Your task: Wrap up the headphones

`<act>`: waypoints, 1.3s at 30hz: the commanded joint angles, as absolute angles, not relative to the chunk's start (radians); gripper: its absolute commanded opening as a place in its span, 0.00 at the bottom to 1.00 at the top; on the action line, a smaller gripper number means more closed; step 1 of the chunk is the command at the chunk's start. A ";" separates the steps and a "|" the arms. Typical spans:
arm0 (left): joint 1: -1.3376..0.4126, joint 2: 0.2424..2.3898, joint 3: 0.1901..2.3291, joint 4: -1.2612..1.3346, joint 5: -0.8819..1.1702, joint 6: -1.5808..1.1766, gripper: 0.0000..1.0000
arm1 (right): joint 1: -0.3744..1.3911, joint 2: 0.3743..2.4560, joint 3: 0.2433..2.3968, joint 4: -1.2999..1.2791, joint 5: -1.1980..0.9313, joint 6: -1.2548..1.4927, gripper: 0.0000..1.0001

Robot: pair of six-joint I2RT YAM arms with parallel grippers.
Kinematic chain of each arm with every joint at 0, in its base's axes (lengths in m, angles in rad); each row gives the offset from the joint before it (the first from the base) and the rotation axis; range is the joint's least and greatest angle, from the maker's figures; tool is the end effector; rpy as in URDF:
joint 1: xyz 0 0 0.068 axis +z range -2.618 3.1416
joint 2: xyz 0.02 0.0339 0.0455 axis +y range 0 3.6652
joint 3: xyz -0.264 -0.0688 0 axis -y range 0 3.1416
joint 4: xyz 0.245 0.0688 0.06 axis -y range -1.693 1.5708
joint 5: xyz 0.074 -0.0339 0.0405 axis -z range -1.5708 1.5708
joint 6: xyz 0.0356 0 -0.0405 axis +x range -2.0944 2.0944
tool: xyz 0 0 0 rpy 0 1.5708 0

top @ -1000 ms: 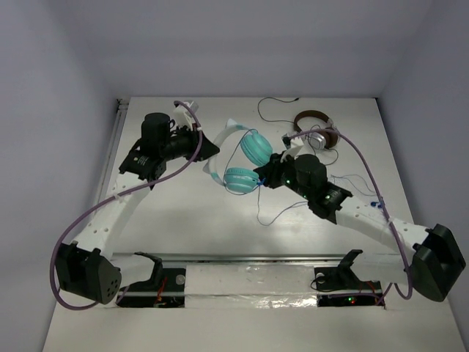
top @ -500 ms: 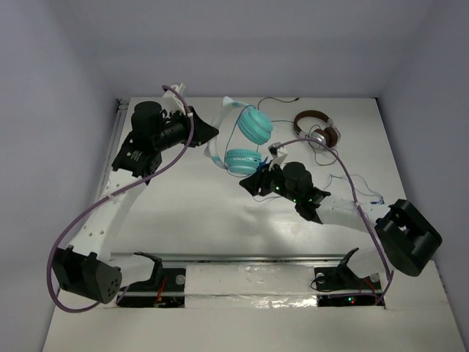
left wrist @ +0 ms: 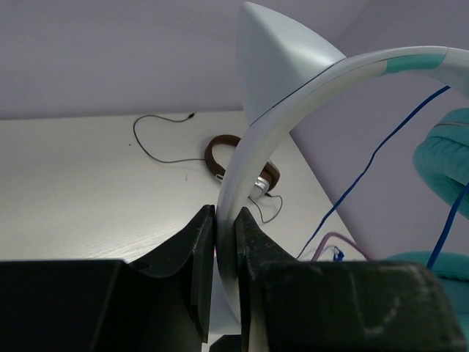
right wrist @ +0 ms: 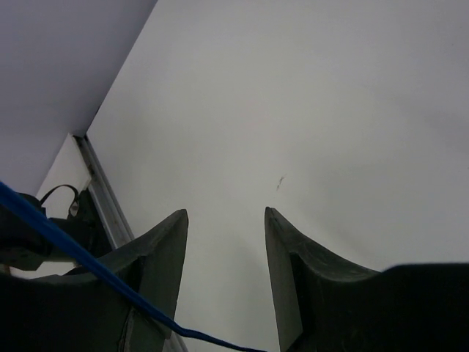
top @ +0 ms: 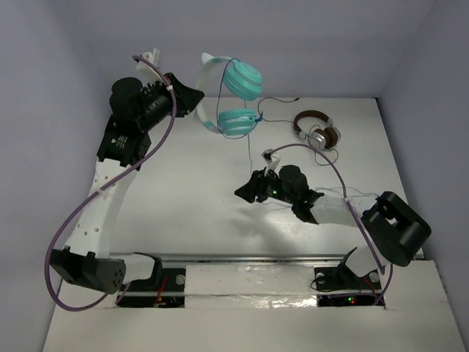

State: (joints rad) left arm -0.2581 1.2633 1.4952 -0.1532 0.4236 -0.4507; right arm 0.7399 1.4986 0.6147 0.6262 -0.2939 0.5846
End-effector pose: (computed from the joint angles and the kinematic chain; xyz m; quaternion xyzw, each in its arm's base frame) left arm 0.2582 -0.0833 0.4882 0.0899 0.6753 -0.3830 0.6238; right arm 0.2199 0.2147 0.1979 -0.1499 0.7743 0.4627 0.4049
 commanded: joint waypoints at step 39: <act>-0.442 1.469 1.059 0.176 -0.594 -0.491 0.00 | 1.063 1.169 1.207 -0.578 0.089 0.339 0.00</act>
